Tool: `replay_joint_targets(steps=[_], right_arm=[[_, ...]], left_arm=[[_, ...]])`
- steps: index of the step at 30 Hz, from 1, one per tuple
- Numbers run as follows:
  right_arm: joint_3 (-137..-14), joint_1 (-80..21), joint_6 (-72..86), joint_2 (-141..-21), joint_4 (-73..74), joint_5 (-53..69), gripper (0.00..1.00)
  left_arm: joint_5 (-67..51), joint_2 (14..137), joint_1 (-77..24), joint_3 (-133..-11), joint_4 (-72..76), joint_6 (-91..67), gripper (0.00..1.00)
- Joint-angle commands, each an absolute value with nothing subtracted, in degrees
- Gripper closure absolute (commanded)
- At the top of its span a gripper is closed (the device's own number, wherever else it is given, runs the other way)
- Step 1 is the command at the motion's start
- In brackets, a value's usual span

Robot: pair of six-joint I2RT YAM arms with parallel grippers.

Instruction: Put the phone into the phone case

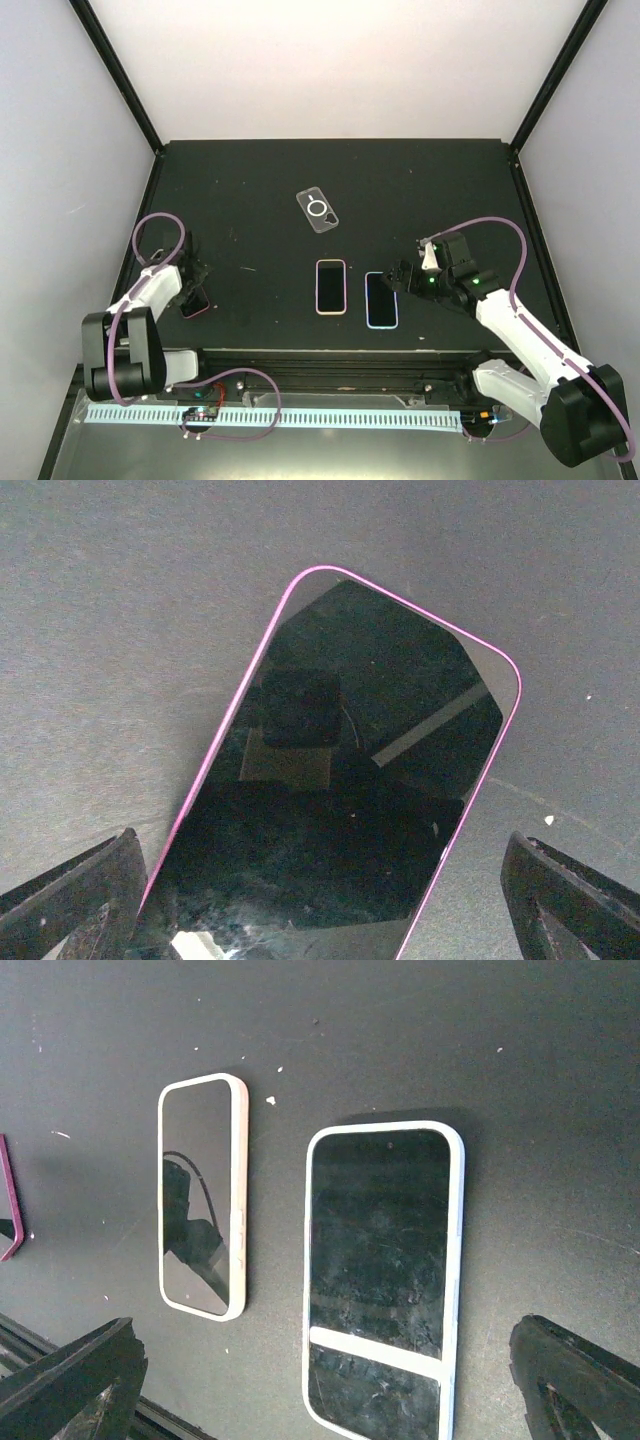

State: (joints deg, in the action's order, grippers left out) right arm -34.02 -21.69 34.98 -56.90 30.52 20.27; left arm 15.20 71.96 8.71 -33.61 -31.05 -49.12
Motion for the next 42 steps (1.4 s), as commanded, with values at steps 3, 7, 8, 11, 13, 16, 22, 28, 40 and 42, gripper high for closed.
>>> replay_joint_targets(steps=[3, 7, 8, 11, 13, 16, 22, 28, 40, 42], right_arm=[[-34.75, -21.36, 34.98, -57.37, 26.27, 21.21, 0.0], [-36.6, -21.31, 34.39, -60.36, 24.07, 21.03, 0.0], [-37.17, -21.35, 34.36, -61.09, 23.71, 21.05, 0.0], [-38.64, -21.37, 35.02, -63.23, 20.97, 21.66, 0.0], [-39.58, -21.35, 35.56, -65.23, 18.88, 22.46, 0.01], [-41.13, -21.36, 35.81, -68.62, 16.41, 22.38, 0.03], [-45.93, -21.45, 34.44, -75.59, 14.1, 18.8, 0.06], [-52.83, -22.04, 32.94, -83.44, 11.07, 21.85, 0.1], [-73.05, -30.2, 26.09, -103.47, 23.07, 9.41, 0.14], [-76.22, -31.75, 24.67, -106.49, 24.53, 7.53, 0.12]], left_arm=[[9.32, 75.87, 9.59, -33.46, -26.56, -47.4, 0.01], [5.47, 76.3, 9.64, -32.98, -24.77, -47.36, 0.01], [4.41, 76.37, 9.51, -32.76, -24.21, -47.36, 0.01], [1.31, 77.04, 9.14, -32.21, -22.57, -47.73, 0.01], [-1.06, 77.79, 8.37, -31.73, -20.55, -47.57, 0.01], [-3.3, 80.0, 6.89, -31.86, -19.13, -47.89, 0.01], [-3.8, 82.23, 4.1, -33.74, -19.12, -47.62, 0.01], [-4.06, 82.88, 2.4, -34.76, -18.9, -48.1, 0.01], [3.14, 81.12, 3.72, -39.0, -28.57, -57.33, 0.06], [3.19, 81.34, 4.55, -39.43, -29.07, -57.56, 0.06]])
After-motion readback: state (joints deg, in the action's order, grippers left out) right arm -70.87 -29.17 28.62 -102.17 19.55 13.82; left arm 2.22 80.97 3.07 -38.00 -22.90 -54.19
